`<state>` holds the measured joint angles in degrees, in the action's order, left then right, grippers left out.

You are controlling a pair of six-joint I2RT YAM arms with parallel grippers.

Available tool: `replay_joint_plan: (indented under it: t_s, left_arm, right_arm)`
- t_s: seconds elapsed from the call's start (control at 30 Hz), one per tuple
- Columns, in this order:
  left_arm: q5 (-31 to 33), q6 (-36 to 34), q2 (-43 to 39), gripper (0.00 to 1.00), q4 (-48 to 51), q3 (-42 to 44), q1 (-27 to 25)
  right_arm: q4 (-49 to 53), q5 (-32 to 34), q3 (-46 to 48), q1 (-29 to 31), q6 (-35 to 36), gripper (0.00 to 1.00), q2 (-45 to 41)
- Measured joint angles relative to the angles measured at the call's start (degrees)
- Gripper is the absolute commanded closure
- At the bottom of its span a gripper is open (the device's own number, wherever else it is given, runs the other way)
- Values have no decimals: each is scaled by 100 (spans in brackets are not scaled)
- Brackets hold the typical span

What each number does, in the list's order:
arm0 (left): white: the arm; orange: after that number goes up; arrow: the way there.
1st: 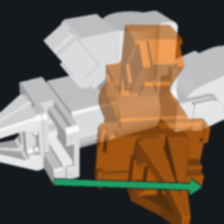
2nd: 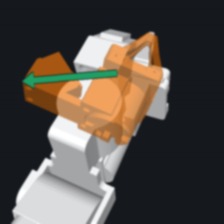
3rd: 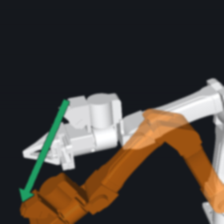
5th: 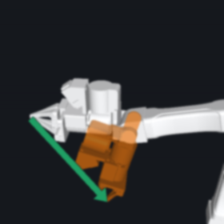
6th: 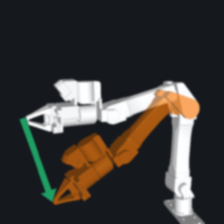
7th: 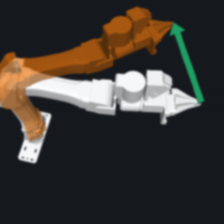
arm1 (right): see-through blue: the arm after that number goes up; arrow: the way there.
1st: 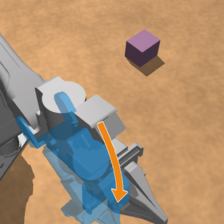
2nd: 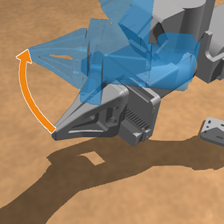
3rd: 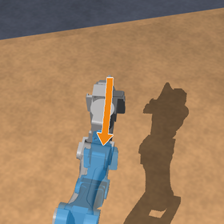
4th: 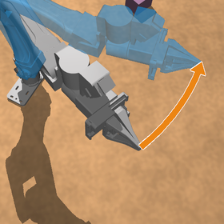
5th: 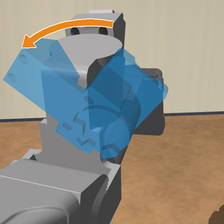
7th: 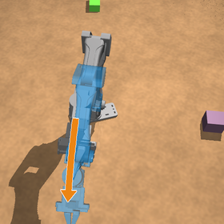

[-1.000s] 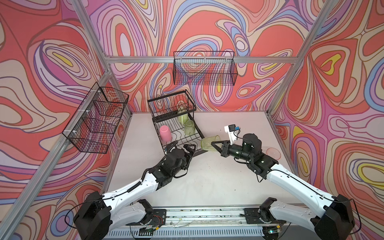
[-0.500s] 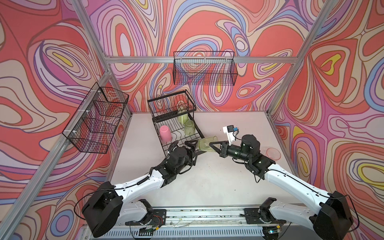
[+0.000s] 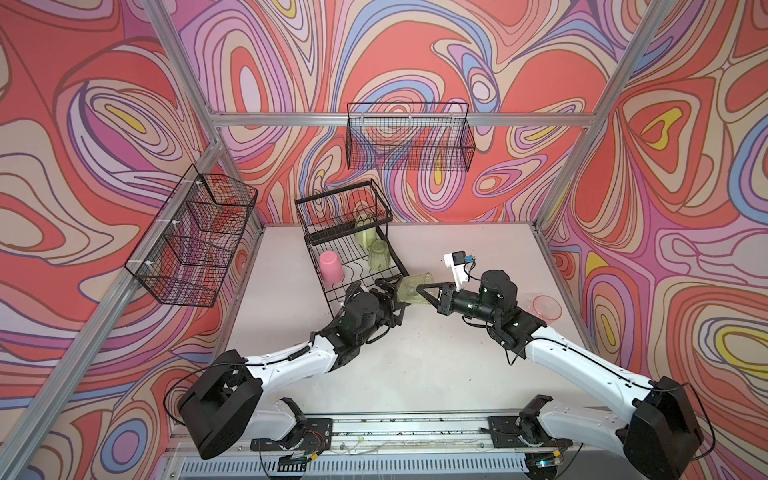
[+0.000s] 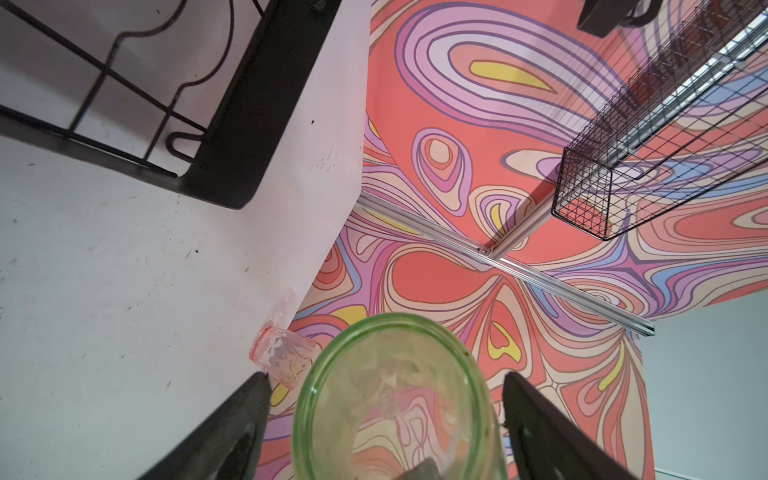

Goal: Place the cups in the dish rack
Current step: 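Grasp the green glass's body with the left gripper while the right gripper holds it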

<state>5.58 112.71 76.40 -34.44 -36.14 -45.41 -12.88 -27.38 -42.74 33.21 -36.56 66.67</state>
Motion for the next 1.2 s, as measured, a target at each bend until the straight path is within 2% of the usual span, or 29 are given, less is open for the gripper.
replay_joint_plan:
  t_s: [0.67,0.8,1.03,1.07,1.2]
  left_arm:
    - [-22,48,289,18,-398,-164,-74]
    - [4,48,317,26,-446,-164,-74]
    - [63,2,461,29,-612,-166,-74]
    - [70,-22,461,29,-612,-173,-74]
    - [155,-210,461,30,-603,-192,-74]
  right_arm:
    - [-201,-17,2,9,-68,100,107]
    - [-212,-7,2,15,-83,100,107]
    - [-203,66,35,13,-109,100,107]
    - [-201,74,35,13,-107,98,107]
    - [-197,81,35,17,-94,78,107]
